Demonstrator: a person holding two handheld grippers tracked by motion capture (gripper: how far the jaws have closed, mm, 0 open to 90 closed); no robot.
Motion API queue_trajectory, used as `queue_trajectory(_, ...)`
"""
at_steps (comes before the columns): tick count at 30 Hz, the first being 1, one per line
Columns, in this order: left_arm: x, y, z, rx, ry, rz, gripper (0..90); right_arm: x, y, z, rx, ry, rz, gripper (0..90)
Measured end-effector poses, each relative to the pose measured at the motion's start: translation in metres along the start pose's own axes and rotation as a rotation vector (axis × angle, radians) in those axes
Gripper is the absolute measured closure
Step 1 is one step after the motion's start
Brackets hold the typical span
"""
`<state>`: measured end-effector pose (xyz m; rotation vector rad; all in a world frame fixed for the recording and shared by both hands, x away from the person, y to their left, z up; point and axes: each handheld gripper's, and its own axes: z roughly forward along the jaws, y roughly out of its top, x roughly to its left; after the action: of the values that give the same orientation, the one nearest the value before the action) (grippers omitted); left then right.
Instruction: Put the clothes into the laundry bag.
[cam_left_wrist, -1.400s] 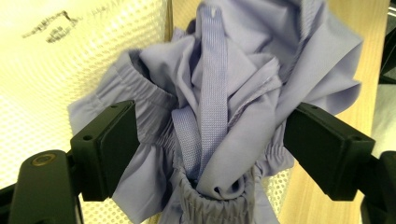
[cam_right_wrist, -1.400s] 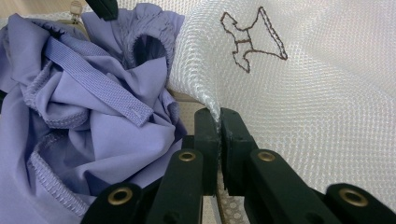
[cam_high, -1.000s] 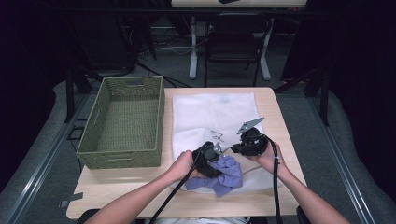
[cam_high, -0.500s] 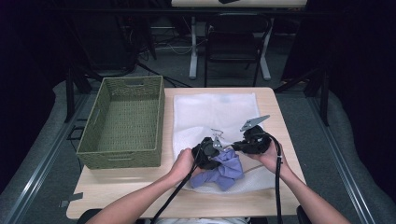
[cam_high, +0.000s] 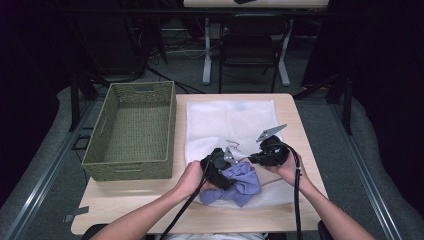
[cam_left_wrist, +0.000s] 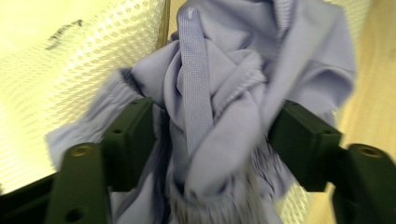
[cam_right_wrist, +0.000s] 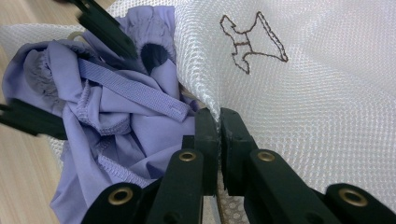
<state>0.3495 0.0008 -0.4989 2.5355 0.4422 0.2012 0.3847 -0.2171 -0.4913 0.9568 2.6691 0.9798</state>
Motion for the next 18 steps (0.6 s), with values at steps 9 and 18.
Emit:
queue_trajectory(9,-0.003,-0.009,0.036,0.056,-0.033,0.041,49.3,0.0,0.001,0.0,-0.002,0.005,0.011,87.3)
queue_trajectory(18,0.003,-0.005,0.033,-0.012,0.005,-0.029,74.6,0.004,0.004,-0.009,-0.031,0.013,0.016,87.4)
